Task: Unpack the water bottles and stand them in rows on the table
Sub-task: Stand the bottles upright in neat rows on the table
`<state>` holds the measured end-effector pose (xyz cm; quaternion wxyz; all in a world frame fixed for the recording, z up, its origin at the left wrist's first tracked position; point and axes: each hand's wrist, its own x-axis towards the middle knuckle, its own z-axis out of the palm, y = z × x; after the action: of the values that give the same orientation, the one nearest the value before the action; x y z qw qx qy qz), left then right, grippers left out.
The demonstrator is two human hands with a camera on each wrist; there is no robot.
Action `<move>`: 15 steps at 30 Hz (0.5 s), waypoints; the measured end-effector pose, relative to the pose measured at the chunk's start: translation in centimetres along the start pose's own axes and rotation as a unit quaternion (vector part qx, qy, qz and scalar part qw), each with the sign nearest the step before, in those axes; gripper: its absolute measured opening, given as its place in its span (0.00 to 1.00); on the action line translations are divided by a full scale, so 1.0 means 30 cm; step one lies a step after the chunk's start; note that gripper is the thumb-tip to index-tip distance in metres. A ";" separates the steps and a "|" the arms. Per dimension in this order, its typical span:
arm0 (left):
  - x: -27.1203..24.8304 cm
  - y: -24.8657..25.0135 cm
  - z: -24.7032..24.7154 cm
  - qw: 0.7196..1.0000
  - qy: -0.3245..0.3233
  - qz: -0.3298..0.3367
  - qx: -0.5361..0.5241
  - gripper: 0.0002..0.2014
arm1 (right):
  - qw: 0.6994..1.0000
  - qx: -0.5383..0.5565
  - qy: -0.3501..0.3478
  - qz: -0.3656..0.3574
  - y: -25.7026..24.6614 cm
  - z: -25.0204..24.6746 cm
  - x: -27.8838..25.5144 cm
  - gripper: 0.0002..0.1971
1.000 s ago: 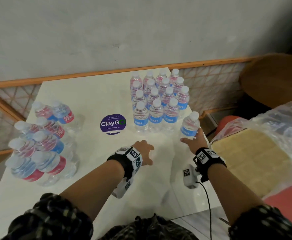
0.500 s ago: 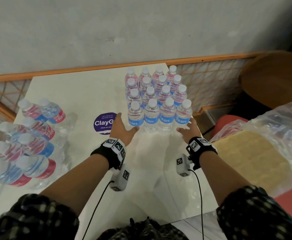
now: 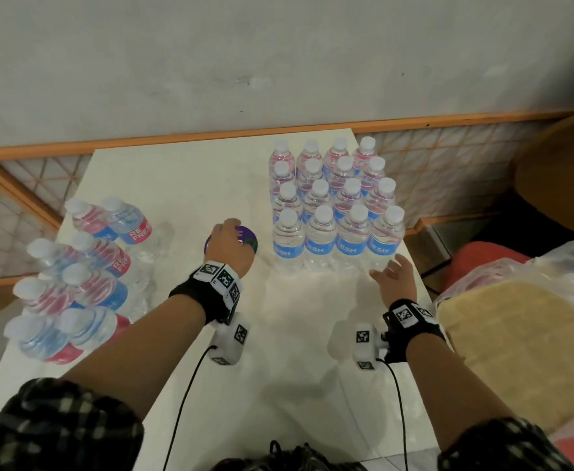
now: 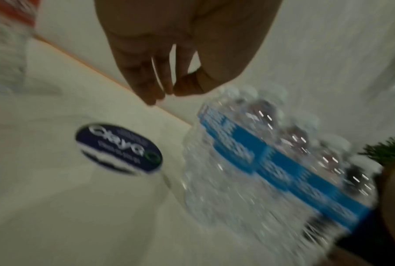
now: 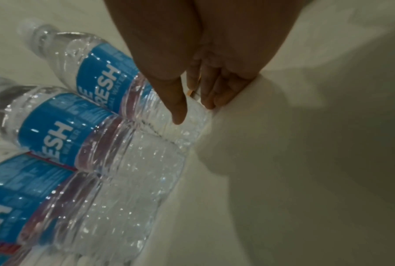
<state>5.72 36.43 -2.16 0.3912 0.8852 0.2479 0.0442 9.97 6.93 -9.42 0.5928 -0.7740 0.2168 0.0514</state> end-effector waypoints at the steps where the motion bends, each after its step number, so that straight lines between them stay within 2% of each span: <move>1: 0.021 0.001 -0.053 0.998 0.065 0.009 0.008 0.24 | 1.000 0.007 0.009 0.002 0.013 -0.002 -0.003 0.33; 4: 0.088 0.012 -0.227 0.974 0.211 0.011 0.079 0.26 | 1.000 -0.001 0.016 0.005 0.037 0.000 -0.011 0.32; 6: 0.144 0.007 -0.328 0.959 0.258 -0.017 0.117 0.29 | 1.000 -0.009 0.009 0.007 0.037 0.004 -0.014 0.31; 7: 0.172 -0.002 -0.368 0.955 0.257 -0.045 0.139 0.31 | 1.000 -0.014 0.007 0.006 0.032 0.004 -0.018 0.31; 10: 0.214 -0.041 -0.471 0.951 0.181 -0.143 0.206 0.35 | 0.999 -0.033 0.000 0.022 0.014 0.003 -0.036 0.31; 12: 0.205 -0.055 -0.518 0.938 0.093 -0.152 0.296 0.31 | 0.999 -0.030 -0.013 0.041 0.004 0.007 -0.045 0.31; 13: 0.192 -0.046 -0.527 0.904 0.020 -0.127 0.408 0.26 | 0.998 -0.022 -0.025 0.051 0.006 0.011 -0.045 0.30; 15: 0.174 -0.014 -0.552 0.829 -0.082 -0.075 0.548 0.12 | 0.996 -0.001 -0.056 0.074 0.009 0.012 -0.059 0.28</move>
<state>5.61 50.25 8.34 -0.1375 0.9332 0.2641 -0.2012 8.33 7.69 -9.17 0.5981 -0.7519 0.2401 0.1389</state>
